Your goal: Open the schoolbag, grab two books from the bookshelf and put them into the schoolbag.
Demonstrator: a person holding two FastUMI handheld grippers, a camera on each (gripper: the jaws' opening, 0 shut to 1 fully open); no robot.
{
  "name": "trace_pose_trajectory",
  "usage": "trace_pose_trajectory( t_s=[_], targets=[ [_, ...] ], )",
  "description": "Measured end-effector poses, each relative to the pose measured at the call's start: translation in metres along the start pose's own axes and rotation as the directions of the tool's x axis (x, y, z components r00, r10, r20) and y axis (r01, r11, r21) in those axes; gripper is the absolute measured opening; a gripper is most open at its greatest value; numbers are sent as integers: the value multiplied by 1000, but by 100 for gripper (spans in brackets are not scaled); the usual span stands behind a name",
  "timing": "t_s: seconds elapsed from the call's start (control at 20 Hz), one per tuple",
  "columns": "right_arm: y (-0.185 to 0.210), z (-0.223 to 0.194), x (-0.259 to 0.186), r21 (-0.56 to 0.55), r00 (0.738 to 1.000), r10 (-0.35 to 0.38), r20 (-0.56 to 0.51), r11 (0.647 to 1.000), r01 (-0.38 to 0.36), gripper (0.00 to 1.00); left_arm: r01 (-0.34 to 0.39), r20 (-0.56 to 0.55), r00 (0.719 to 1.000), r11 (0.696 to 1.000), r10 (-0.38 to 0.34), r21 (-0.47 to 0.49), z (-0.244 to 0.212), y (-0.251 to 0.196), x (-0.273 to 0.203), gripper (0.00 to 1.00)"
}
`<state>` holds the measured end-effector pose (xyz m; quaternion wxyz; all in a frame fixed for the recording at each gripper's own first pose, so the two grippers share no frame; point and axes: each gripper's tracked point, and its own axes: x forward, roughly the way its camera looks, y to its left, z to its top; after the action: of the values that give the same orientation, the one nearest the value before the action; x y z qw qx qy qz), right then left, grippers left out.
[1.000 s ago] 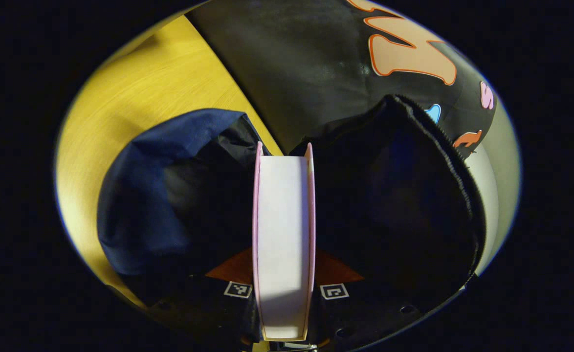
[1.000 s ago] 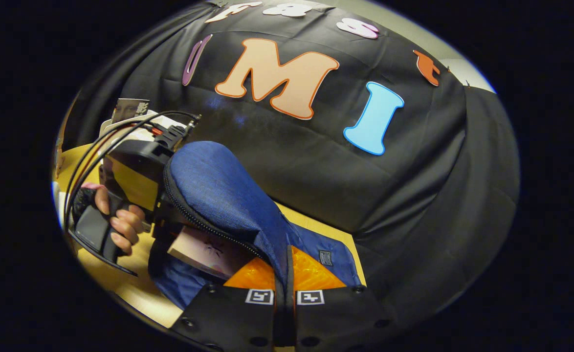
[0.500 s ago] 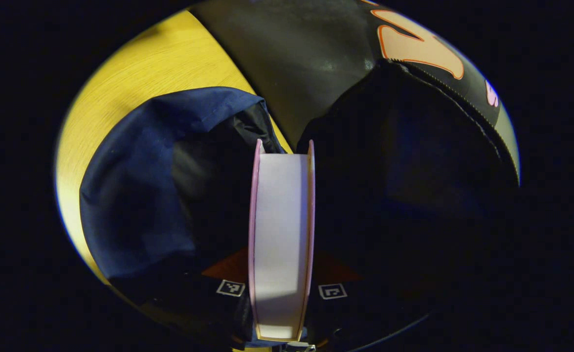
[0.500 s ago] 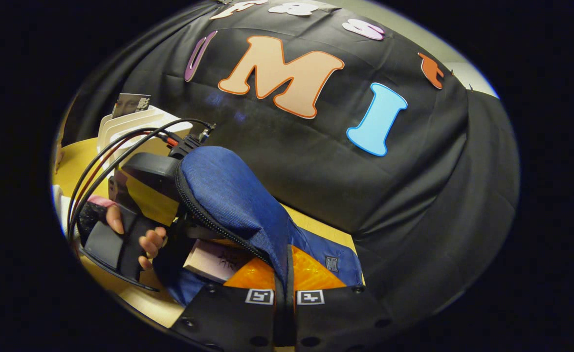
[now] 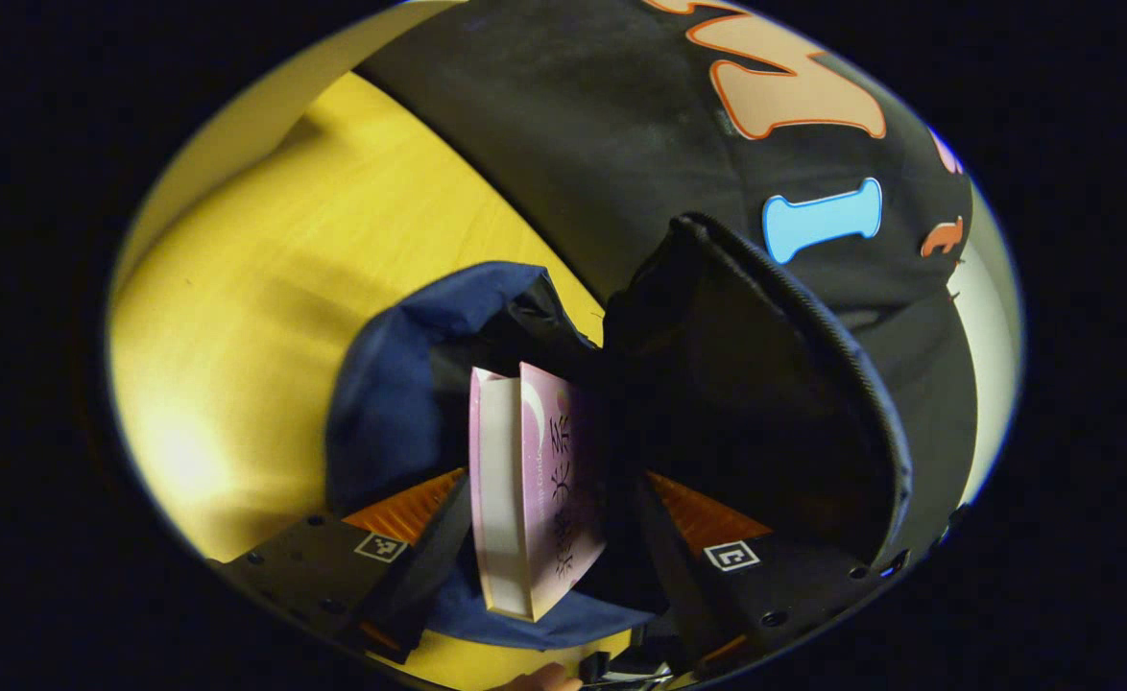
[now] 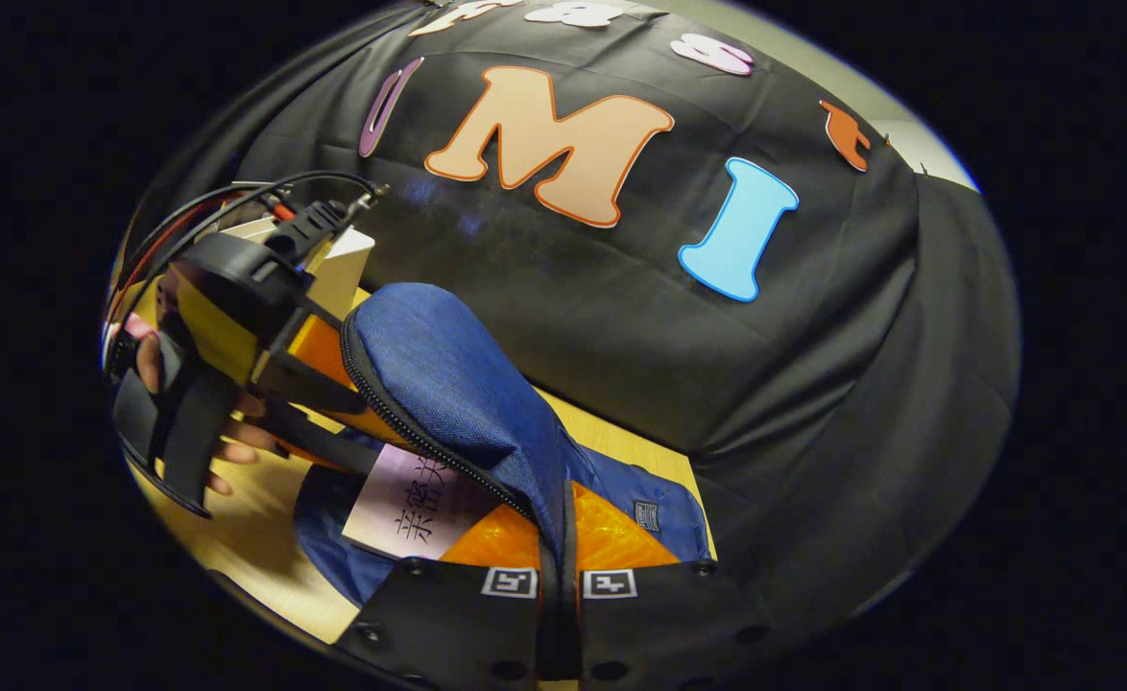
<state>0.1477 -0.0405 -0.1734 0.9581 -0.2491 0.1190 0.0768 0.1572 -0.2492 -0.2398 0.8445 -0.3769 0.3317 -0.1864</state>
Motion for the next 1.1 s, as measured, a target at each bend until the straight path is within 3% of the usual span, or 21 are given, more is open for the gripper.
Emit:
trace_pose_trajectory(
  t_s=[0.2,0.4,0.8,0.95,1.1],
  targets=[
    [1,-3,3,-7,1000,6,-11,1000,-6,1,-31,-19,999,1000,31,6,3,-5,-45,96],
    [2,-5,4,-13,1000,1,-19,1000,-1,4,-48,-5,999,996,49,75,21,-18,-93,95],
    [7,-10,7,-24,999,-14,-50,1000,13,4,-81,161,985,983,54,164,130,-46,-203,95],
    [7,-11,8,-25,998,-26,-63,999,24,1,-146,269,958,978,102,150,182,-29,-250,95],
    [9,-12,11,-37,996,-37,-78,999,34,4,-264,389,901,955,193,137,237,5,-299,94]
  ],
)
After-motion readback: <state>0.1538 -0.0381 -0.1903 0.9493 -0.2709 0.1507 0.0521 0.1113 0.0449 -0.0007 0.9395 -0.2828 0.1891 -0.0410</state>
